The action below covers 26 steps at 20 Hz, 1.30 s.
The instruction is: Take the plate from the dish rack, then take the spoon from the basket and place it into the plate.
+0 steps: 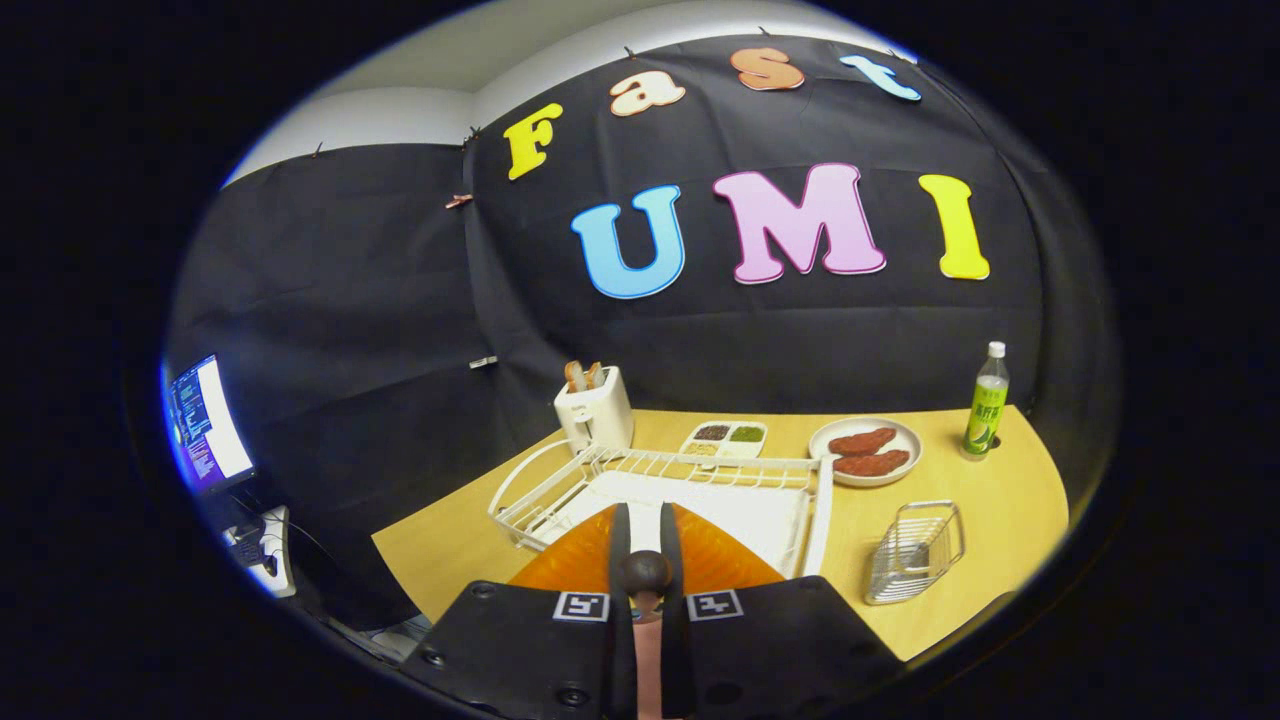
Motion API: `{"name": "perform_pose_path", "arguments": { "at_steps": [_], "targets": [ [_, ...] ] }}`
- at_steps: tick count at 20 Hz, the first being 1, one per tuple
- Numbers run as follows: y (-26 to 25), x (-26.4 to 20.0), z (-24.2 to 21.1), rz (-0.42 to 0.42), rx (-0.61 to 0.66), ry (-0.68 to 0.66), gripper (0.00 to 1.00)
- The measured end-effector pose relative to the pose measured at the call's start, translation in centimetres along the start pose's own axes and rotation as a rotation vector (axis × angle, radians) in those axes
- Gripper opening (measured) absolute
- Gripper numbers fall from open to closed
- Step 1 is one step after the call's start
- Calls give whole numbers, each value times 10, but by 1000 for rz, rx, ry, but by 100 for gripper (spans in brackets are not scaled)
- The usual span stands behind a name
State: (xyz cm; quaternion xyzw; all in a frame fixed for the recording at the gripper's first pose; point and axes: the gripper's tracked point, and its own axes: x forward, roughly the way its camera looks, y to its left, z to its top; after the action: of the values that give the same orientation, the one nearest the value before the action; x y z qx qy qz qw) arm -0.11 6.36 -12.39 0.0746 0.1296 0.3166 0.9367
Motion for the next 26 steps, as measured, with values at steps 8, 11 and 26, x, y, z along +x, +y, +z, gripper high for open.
{"name": "perform_pose_path", "arguments": {
  "at_steps": [8, 11, 26],
  "targets": [
    [28, 33, -74, 41, 36, 81, 13],
    [23, 42, -87, 42, 46, 100, 13],
    [8, 29, -119, 42, 41, 170, 24]
  ]
}}
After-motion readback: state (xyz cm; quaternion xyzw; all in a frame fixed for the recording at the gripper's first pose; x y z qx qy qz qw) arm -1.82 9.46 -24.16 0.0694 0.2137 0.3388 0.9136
